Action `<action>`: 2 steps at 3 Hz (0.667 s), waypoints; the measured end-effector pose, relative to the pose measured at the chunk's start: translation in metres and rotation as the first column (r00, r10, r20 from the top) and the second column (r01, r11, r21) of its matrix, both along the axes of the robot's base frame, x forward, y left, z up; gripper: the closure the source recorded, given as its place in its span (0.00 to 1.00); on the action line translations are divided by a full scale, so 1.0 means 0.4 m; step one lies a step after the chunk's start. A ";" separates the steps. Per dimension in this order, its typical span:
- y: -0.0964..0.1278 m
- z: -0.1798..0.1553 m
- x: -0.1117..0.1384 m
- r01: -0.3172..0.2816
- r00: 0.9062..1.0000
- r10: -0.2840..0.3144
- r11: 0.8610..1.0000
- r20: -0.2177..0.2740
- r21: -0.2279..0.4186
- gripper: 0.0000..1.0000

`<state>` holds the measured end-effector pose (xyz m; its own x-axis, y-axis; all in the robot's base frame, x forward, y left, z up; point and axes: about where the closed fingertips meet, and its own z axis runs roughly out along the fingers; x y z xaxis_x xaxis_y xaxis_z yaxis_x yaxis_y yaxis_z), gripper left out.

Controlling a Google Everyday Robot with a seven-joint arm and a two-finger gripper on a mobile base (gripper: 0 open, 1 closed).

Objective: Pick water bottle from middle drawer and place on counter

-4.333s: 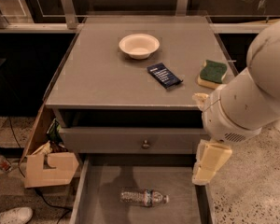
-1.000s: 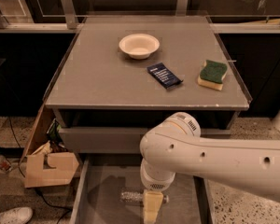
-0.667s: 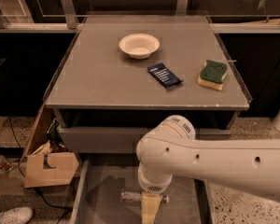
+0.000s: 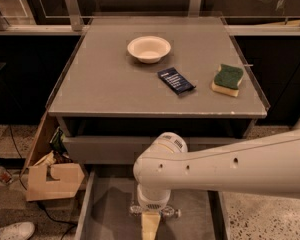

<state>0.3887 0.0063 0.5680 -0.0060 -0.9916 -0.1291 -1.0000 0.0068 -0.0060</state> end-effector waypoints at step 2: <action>-0.007 -0.148 0.065 0.060 0.998 -0.060 0.998 -0.024 -0.009 0.00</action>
Offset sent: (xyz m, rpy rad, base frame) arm 0.0314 0.0021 -0.0558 -0.0119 0.0086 -0.0698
